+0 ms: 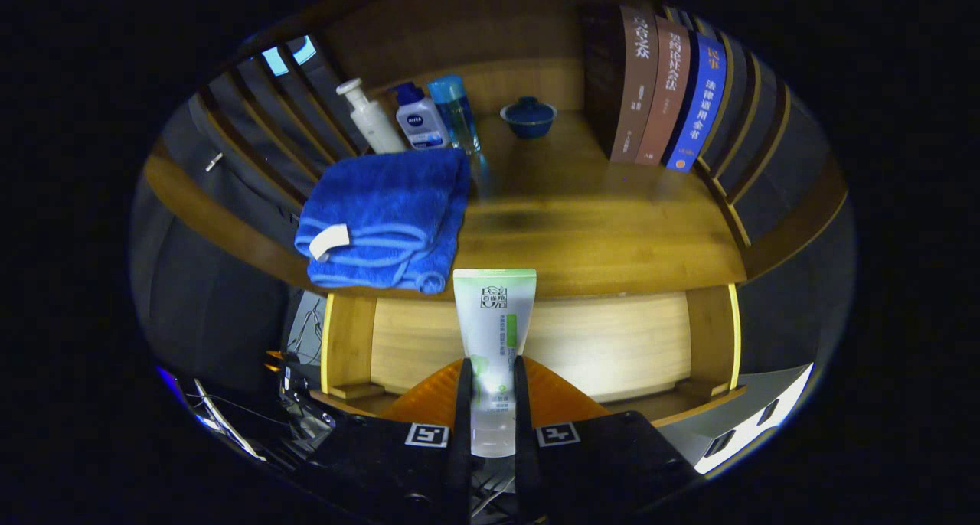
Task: Pull open the drawer, take out the items inside it, and place them on the countertop above the cabinet.
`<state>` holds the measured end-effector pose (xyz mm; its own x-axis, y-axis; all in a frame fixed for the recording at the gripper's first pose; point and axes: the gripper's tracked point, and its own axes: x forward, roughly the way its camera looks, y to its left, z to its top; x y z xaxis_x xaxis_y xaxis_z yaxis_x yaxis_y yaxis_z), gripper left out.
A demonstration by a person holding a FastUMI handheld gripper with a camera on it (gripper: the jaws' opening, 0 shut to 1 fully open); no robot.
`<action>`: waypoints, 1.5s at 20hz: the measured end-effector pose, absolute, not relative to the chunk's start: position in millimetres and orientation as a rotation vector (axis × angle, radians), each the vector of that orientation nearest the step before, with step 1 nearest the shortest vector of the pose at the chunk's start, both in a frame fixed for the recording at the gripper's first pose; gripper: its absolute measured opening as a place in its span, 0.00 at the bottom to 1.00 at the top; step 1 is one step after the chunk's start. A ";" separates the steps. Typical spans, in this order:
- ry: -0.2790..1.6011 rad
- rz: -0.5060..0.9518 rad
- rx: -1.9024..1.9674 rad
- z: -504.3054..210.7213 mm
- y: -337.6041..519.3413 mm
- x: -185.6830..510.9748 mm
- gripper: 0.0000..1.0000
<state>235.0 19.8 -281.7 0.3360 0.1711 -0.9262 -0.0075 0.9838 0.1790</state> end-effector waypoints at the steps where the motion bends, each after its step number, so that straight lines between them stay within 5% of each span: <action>1: 1.216 0.104 0.152 -283.2 19.3 246.3 0.27; 15: 1.233 -0.033 0.097 -343.7 -20.5 363.3 0.27; 19: 1.216 -0.058 0.096 -344.0 -27.3 366.6 0.38; 24: 1.154 -0.067 0.086 -332.2 -30.7 368.4 0.98; 30: 1.054 -0.046 0.146 -302.2 -20.9 359.2 0.98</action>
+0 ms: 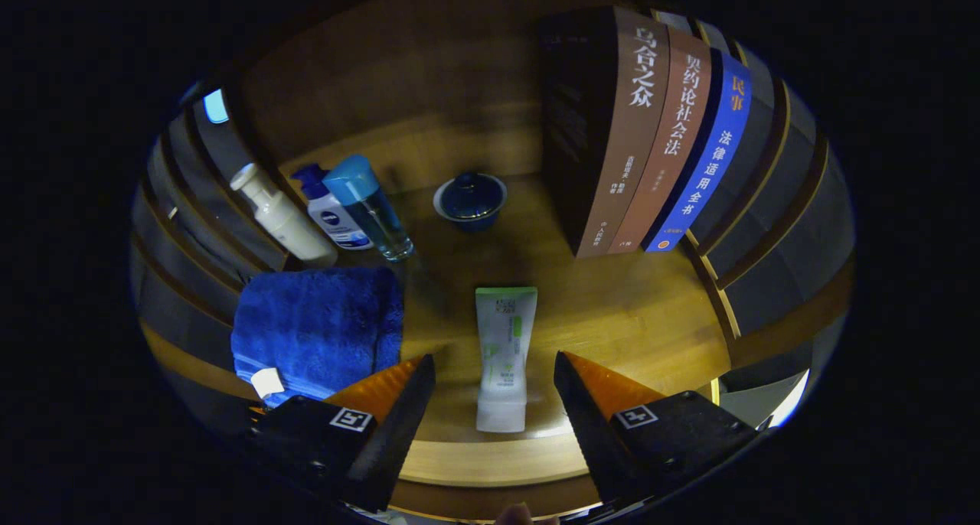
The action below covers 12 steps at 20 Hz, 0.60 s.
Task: Pull open the drawer, take out the items inside it, and place them on the countertop above the cabinet.
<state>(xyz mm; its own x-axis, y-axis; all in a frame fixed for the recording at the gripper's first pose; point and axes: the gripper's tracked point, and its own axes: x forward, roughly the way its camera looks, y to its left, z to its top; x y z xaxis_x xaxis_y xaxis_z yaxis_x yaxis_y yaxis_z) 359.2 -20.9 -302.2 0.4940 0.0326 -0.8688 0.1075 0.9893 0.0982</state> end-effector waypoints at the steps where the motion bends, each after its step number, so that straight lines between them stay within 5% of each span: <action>1: 1.026 -0.033 0.139 -293.5 -18.7 356.0 0.98; 12: 0.587 -0.001 0.093 -198.2 -41.4 275.9 1.00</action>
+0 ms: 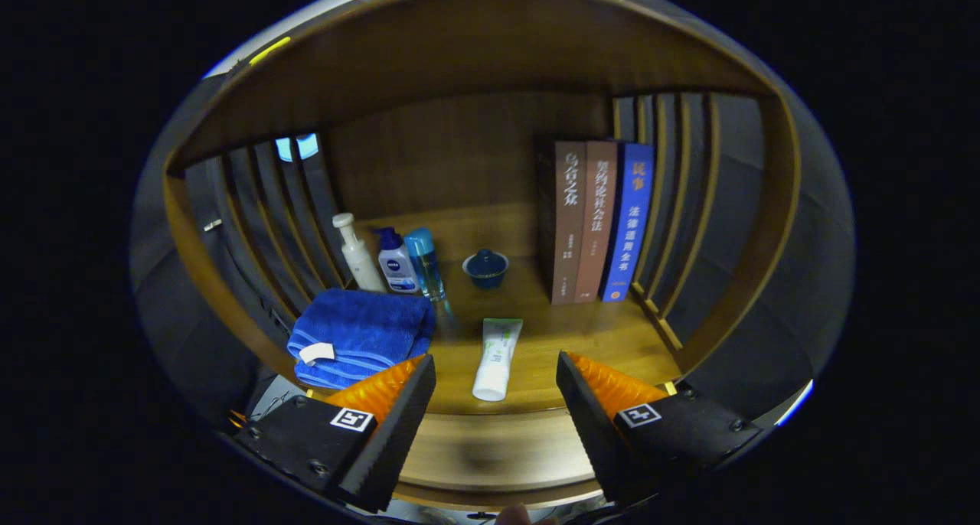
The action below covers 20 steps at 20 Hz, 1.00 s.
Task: Pull open the drawer, take out the items inside it, and place them on the countertop above the cabinet.
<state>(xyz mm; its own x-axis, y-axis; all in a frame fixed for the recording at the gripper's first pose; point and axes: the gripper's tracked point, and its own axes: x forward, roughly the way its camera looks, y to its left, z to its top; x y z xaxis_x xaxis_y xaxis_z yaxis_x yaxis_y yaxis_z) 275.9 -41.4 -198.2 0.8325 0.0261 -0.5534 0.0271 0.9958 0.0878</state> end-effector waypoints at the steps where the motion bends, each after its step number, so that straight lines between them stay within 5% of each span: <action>1: 0.538 -0.002 0.078 -189.8 -49.7 272.7 1.00; 12: 0.058 0.037 0.186 -106.1 -33.4 135.5 0.99; 20: 0.073 0.021 0.107 -197.0 -30.2 77.4 0.99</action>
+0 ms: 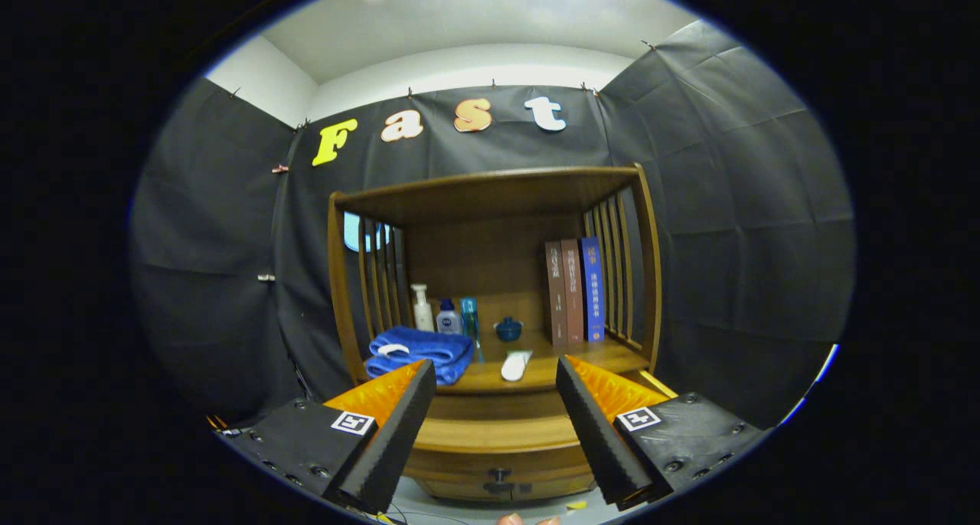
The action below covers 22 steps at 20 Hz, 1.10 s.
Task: Pull open the drawer, take out the items inside it, and place them on the countertop above the cabinet.
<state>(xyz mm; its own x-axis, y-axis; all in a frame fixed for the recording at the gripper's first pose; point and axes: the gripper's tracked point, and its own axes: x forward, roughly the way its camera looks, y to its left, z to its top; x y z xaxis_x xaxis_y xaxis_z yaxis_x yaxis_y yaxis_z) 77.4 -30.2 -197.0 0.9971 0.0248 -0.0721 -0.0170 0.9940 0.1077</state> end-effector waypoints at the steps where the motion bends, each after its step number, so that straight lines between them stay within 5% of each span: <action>1: 0.082 0.010 0.101 -210.6 -32.7 74.9 0.99; 11: 0.228 0.035 0.038 -343.7 -20.6 76.4 0.99; 22: 0.244 0.010 -0.033 -373.6 -2.6 101.3 0.99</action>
<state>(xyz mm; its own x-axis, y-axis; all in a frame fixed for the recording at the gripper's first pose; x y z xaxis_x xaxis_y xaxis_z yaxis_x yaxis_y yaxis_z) 101.3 -2.6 -373.6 0.9704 0.0057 -0.2412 -0.0136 0.9994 -0.0311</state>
